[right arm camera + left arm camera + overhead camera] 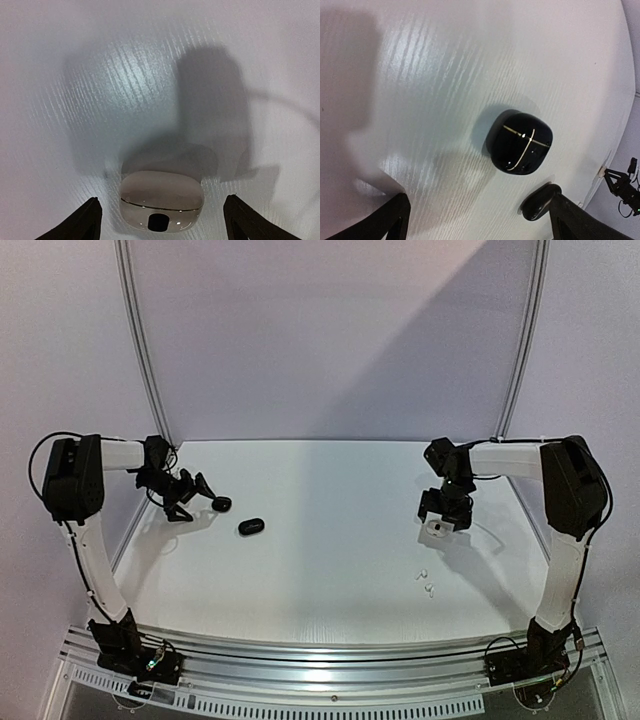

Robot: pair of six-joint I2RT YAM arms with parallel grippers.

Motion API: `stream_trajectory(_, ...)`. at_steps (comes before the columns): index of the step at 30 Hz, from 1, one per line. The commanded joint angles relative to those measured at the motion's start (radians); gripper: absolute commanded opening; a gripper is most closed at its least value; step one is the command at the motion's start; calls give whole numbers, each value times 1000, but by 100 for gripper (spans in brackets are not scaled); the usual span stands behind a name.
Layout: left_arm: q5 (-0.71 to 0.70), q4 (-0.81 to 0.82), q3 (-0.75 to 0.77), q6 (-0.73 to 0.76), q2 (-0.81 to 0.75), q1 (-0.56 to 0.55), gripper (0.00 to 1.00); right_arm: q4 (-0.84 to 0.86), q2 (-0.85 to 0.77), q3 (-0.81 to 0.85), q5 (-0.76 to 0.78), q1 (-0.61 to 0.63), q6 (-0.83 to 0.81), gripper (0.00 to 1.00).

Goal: Insert the wireless bluetooth earbuds into the charging case

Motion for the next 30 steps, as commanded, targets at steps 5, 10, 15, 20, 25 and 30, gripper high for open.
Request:
stream_trajectory(5,-89,-63,-1,-16,-49,1,99,93,50,-54,-50,-14,14,69)
stream_trajectory(10,-65,-63,25,-38,-92,-4,99,75,54,-44,-24,-14,5,45)
stream_trajectory(15,-12,-76,72,-40,-123,-38,98,74,23,-6,-24,-14,-37,27)
stream_trajectory(20,47,-85,214,102,-156,-79,94,150,-82,106,-6,11,-100,19)
stream_trajectory(25,68,-31,411,414,-216,-151,92,405,-246,200,41,101,-217,18)
stream_trajectory(30,227,234,315,583,-330,-193,92,653,-313,278,35,189,-267,16)
